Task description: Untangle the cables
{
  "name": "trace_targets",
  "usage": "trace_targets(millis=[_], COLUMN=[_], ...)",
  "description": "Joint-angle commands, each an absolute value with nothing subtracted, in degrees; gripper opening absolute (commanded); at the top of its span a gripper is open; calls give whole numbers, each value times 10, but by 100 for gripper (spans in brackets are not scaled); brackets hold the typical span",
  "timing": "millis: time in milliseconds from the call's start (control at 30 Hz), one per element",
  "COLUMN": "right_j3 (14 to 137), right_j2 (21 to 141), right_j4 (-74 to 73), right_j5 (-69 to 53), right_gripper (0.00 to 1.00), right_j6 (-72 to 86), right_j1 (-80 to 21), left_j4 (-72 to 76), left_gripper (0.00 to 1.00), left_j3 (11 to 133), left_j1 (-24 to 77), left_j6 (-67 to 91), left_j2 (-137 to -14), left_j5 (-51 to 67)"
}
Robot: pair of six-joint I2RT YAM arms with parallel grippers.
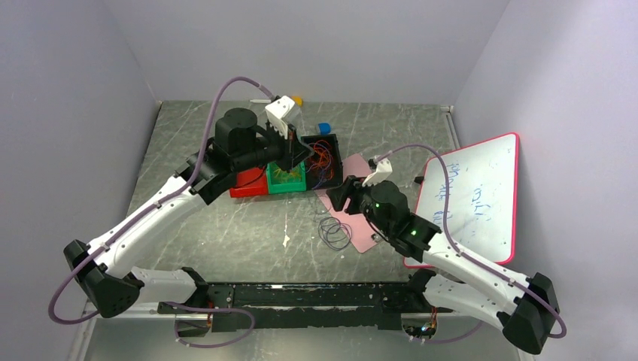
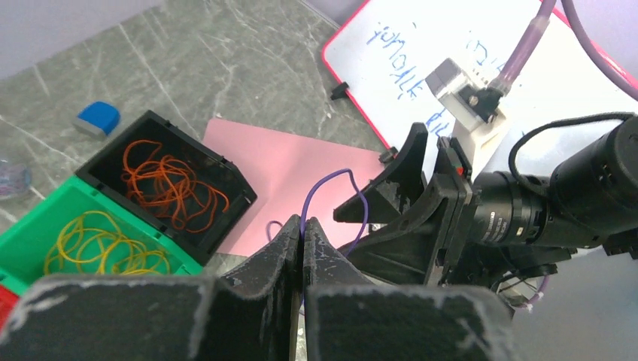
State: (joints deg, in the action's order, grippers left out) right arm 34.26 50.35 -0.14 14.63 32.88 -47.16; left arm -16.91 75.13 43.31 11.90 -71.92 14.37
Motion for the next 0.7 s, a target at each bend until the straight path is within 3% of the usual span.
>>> trace_targets(millis=[0,267,667], right_j3=[334,315,310], right_j2=[517,577,596], right_j4=[22,40,38], right_j5=[142,139,124], right_gripper=[62,62,61], right_j6=[315,319,322], right_j1=[-469,-468,-469], left_j4=[-220,-260,-312], left_gripper=[7,8,7], left_j3=[810,870,898], left_j1=[432,397,237], left_j6=[96,87,65], left_j2=[-723,-716,-719], left_j5=[97,88,83])
